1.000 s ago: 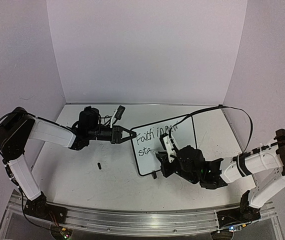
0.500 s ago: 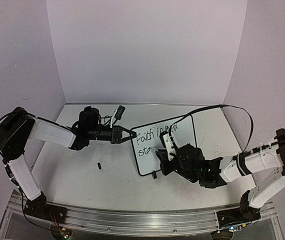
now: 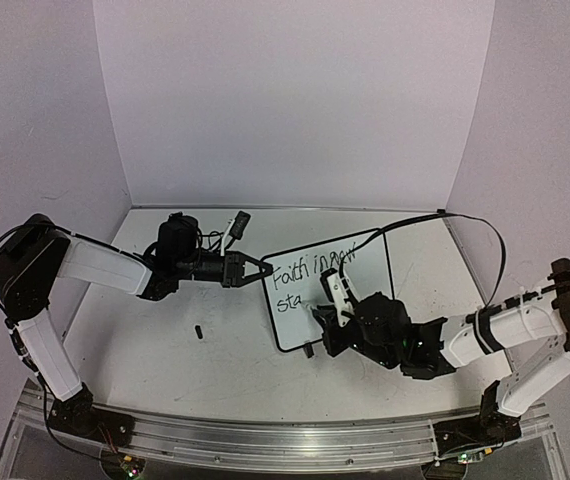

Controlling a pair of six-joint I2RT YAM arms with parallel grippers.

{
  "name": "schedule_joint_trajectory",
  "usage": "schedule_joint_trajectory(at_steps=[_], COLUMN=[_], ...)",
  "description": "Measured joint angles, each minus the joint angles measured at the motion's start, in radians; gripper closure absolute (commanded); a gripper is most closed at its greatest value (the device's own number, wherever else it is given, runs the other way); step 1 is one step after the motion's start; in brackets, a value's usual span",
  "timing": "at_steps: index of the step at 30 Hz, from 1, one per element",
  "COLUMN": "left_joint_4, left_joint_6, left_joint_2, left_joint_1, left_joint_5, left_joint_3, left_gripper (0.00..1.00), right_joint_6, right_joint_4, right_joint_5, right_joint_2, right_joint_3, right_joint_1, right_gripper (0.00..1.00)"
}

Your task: Write a sentence on the whiteboard

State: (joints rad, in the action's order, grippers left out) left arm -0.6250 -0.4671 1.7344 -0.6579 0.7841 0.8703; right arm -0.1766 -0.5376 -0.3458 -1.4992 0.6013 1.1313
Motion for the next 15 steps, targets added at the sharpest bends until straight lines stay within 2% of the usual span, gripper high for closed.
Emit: schedule_joint_trajectory(at_steps=[15], left_joint_4=[0.0], left_joint_6=[0.0], left_joint_2=[0.0], left_joint_1=[-0.001], left_joint_5=[0.0], left_joint_3=[0.0], left_gripper=[1.0], right_joint_6=[0.015], right_joint_4=[-0.019], right_joint_5=[0.0], right_joint_2=[0.07], right_joint_3=[-0.006], right_joint_1=[-0.006], right_gripper=[1.0])
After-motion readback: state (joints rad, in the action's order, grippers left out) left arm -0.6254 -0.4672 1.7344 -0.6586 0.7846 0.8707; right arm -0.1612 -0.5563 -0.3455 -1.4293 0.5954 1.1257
